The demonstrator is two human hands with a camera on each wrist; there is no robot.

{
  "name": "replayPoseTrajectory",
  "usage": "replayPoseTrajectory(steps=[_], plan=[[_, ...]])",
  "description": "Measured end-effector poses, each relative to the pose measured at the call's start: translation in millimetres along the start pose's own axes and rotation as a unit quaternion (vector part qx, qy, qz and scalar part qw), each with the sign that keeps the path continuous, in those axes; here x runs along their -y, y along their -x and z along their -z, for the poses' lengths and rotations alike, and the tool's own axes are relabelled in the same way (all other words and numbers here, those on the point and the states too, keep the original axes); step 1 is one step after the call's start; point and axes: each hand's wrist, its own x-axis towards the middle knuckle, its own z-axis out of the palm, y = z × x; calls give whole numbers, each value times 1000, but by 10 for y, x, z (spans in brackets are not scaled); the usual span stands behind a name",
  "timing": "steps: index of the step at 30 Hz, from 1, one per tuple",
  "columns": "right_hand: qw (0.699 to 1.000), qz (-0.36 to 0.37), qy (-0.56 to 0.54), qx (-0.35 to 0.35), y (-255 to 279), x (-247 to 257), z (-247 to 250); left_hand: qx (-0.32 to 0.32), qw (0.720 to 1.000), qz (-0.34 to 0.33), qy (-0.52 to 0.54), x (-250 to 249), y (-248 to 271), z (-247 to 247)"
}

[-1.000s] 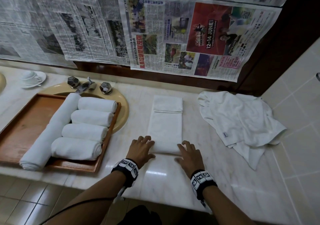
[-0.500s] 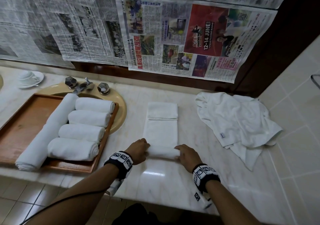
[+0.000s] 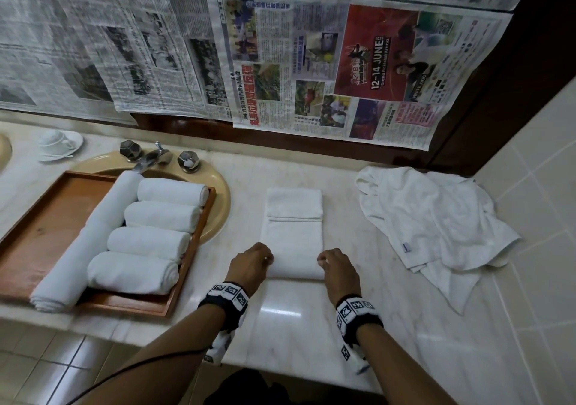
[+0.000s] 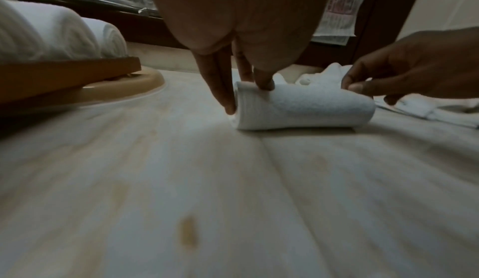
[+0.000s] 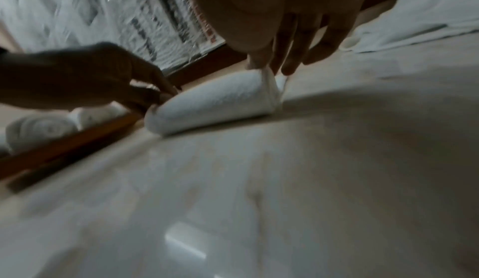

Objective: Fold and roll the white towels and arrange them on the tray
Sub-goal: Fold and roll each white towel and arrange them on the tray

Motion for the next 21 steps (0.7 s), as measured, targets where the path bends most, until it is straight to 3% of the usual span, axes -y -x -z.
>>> replayPoseTrajectory(steps=[4, 7, 12, 21], plan=[[998, 56, 8, -39, 114, -104, -41, 23, 996, -53, -65, 92, 59, -30], [995, 95, 37, -7, 129, -182, -99, 64, 991, -51, -110, 92, -18, -8], [997, 54, 36, 34, -87, -139, -62, 80, 985, -36, -151, -29, -160, 30], [986, -47, -81, 138, -178, -236, 142, 204, 978, 28, -8, 142, -258, 168]])
